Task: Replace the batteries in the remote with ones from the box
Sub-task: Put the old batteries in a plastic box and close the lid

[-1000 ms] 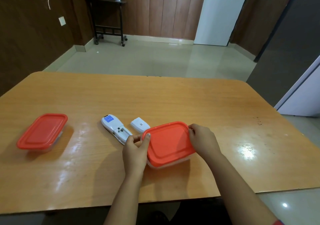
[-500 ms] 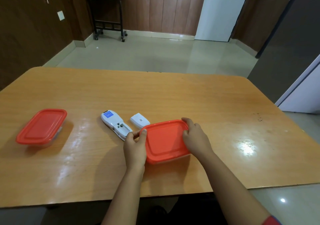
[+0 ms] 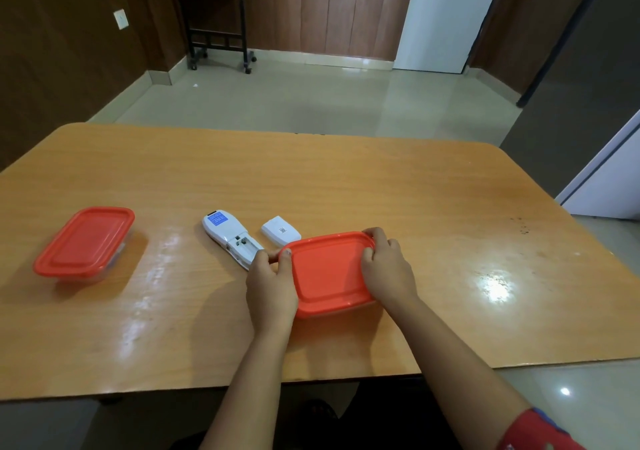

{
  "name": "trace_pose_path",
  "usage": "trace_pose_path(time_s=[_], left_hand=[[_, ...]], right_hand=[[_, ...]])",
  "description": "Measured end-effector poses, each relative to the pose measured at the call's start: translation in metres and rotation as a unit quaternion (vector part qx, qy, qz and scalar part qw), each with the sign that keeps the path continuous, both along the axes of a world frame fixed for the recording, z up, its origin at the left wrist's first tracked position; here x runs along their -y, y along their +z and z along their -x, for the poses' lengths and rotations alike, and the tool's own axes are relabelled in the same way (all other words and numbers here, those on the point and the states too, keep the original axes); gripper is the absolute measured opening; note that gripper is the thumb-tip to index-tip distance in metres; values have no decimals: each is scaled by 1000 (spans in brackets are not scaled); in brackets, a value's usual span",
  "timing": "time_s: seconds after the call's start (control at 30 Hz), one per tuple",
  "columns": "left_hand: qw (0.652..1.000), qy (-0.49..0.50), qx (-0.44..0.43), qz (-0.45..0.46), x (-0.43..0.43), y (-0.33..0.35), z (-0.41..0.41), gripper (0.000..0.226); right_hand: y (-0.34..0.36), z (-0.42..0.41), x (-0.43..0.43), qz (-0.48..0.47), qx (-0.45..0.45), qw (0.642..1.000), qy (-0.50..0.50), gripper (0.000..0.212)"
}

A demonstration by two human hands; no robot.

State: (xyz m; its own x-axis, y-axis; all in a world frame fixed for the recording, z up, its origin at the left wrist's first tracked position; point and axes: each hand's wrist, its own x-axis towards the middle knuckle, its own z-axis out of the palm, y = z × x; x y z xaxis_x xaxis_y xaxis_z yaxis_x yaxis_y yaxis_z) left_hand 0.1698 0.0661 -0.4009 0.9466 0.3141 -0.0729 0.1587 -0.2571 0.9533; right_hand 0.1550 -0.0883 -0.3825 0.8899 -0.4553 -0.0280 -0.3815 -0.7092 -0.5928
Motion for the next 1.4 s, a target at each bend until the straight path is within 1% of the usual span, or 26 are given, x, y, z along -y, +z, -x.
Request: trace_pose_path(time_s=[0.2, 0.33, 0.43, 0.5, 0.6, 0.8, 0.93, 1.07, 1.27, 1.4], left_hand=[[1000, -17, -16, 18, -3, -3, -4, 20], [998, -25, -22, 54, -4, -4, -6, 21], [998, -13, -22, 51, -4, -3, -6, 22], [999, -4, -19, 29, -3, -2, -7, 23], [1000, 0, -21, 9, 0, -1, -8, 23], [999, 17, -13, 36, 3, -6, -8, 18], [997, 36, -2, 65, 4, -9, -6, 16], [997, 47, 1, 62, 5, -7, -2, 21], [996, 49, -7, 80, 5, -4, 6, 23], [994, 56, -21, 93, 5, -5, 6, 24]], right_hand=[[0, 0, 1, -18, 4, 1000, -2, 39], [1, 4, 4, -10, 8, 1000, 1, 43], [1, 4, 6, 3, -2, 1000, 6, 40], [-1, 3, 8, -1, 2, 1000, -1, 37], [-7, 1, 11, -36, 12, 999, -13, 31], [-14, -6, 18, -103, 10, 995, -10, 27], [-18, -8, 19, -113, 22, 993, -17, 25], [-17, -5, 16, -102, 38, 994, -17, 26], [-7, 0, 14, -143, 20, 990, 5, 28], [-3, 1, 14, -150, 7, 989, 11, 28]])
